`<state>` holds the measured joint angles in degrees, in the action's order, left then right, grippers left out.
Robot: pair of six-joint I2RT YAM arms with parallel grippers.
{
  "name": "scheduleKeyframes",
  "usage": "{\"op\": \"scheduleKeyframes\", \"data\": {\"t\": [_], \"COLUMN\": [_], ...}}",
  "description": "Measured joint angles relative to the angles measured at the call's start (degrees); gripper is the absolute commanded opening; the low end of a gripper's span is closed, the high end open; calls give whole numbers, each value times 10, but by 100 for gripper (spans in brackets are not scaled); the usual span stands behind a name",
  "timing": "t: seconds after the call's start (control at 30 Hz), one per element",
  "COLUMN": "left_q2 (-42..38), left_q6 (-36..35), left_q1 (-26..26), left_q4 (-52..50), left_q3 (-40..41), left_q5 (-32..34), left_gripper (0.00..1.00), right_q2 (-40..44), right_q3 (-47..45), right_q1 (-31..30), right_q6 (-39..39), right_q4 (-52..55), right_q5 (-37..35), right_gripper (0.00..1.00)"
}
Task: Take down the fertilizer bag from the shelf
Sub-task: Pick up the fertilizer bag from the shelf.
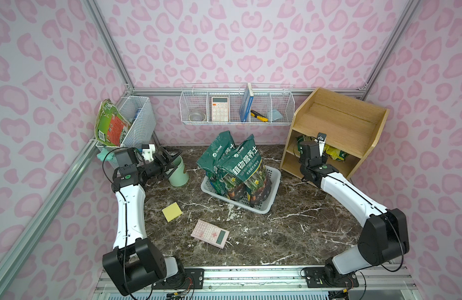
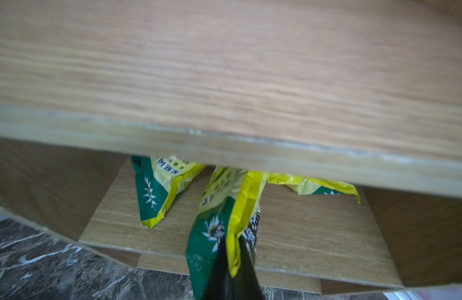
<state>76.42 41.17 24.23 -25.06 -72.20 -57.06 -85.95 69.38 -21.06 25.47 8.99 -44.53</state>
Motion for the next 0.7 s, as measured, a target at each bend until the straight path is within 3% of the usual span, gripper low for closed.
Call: {"op": "scheduleKeyframes", "data": {"t": [0.23,0.7], "left_q2": [2,3], "left_q6": [-5,-4], "left_q1": [4,7], "left_q4": [-1,-1], "left_q3": [-2,-2], "left_q5": [0,0], "left_gripper": [99,99], "right_q2": [50,151], "right_q3": [-3,-34], "right_q1": [-18,-49], "right_q6": [28,63], "right_q4": [23,63], "right_q5": [33,246], "right_gripper": [0,0]}}
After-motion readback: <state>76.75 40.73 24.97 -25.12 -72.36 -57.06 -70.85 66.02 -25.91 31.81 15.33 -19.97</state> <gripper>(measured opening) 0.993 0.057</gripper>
